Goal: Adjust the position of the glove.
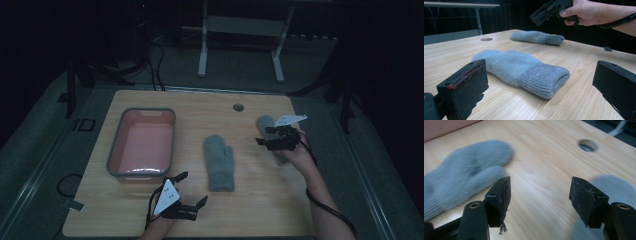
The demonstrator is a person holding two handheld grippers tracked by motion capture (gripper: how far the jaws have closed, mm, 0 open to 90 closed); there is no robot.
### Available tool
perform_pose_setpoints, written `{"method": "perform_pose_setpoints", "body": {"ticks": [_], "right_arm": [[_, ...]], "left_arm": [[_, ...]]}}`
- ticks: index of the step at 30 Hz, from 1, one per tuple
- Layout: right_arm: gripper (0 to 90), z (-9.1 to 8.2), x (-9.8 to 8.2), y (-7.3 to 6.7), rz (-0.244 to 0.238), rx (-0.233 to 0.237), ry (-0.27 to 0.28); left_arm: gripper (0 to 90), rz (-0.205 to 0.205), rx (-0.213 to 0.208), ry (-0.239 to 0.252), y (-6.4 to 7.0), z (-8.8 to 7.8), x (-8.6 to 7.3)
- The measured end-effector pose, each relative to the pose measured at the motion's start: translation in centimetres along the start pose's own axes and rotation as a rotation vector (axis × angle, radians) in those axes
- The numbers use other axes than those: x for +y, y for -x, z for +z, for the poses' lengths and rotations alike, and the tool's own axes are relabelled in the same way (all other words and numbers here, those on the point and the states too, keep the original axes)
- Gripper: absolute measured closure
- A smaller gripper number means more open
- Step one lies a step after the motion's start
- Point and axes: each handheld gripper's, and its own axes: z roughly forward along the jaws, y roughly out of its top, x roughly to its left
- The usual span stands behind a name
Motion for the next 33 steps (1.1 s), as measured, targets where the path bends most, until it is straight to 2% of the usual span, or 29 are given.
{"method": "perform_pose_setpoints", "body": {"ticks": [1,2,5,8,11,16,18,19,21,23,24,25,27,29,30,33], "right_arm": [[40.5,-0.3,-0.3,0.6,0.022,-0.013,0.007],[40.5,-0.3,-0.3,0.6,0.022,-0.013,0.007],[44.4,-0.9,-1.6,2.8,0.064,-0.116,0.000],[47.3,-0.8,-2.5,4.3,0.099,-0.159,-0.018],[48.3,-0.2,-3.5,5.2,0.107,-0.175,-0.049],[50.4,1.4,-5.3,6.0,0.122,-0.193,-0.110],[52.3,1.8,-5.7,6.0,0.116,-0.204,-0.127],[58.8,2.2,-6.3,6.0,0.110,-0.203,-0.128],[66.1,2.3,-6.5,5.9,0.106,-0.217,-0.123],[74.3,2.3,-6.3,5.8,0.137,-0.227,-0.130],[74.3,2.3,-6.3,5.8,0.137,-0.227,-0.130],[79.3,2.3,-6.0,5.7,0.173,-0.245,-0.145],[83.0,2.2,-5.7,5.6,0.238,-0.254,-0.150],[84.4,1.9,-5.3,5.2,0.263,-0.278,-0.143],[84.6,1.6,-5.1,4.9,0.275,-0.276,-0.134],[85.0,0.8,-4.7,3.8,0.287,-0.296,-0.103]], "left_arm": [[0.2,0.000,0.000,0.000,0.0,0.0,0.0],[0.2,0.000,0.000,0.000,0.0,0.0,0.0],[0.2,0.000,0.000,0.000,0.0,0.0,0.0],[0.2,-0.001,-0.001,0.001,0.0,0.0,0.0],[0.2,-0.001,-0.001,0.001,0.0,0.0,0.0],[0.2,-0.005,-0.002,0.001,0.0,0.0,0.0],[0.2,-0.004,-0.002,0.001,0.0,0.0,0.0],[0.2,-0.002,-0.002,0.001,0.0,0.0,0.0],[0.2,-0.003,-0.001,0.002,0.0,0.0,0.0],[0.2,-0.003,-0.001,0.002,0.0,0.0,0.0],[0.2,-0.002,-0.001,0.003,0.0,0.0,0.0],[0.2,0.000,-0.001,0.004,0.0,0.0,0.0],[0.2,0.002,-0.001,0.004,0.0,0.0,0.0],[0.2,0.000,-0.001,0.004,0.0,0.0,0.0],[0.2,0.000,-0.001,0.004,0.0,0.0,0.0],[0.2,0.000,0.000,0.004,0.0,0.0,0.0]]}}
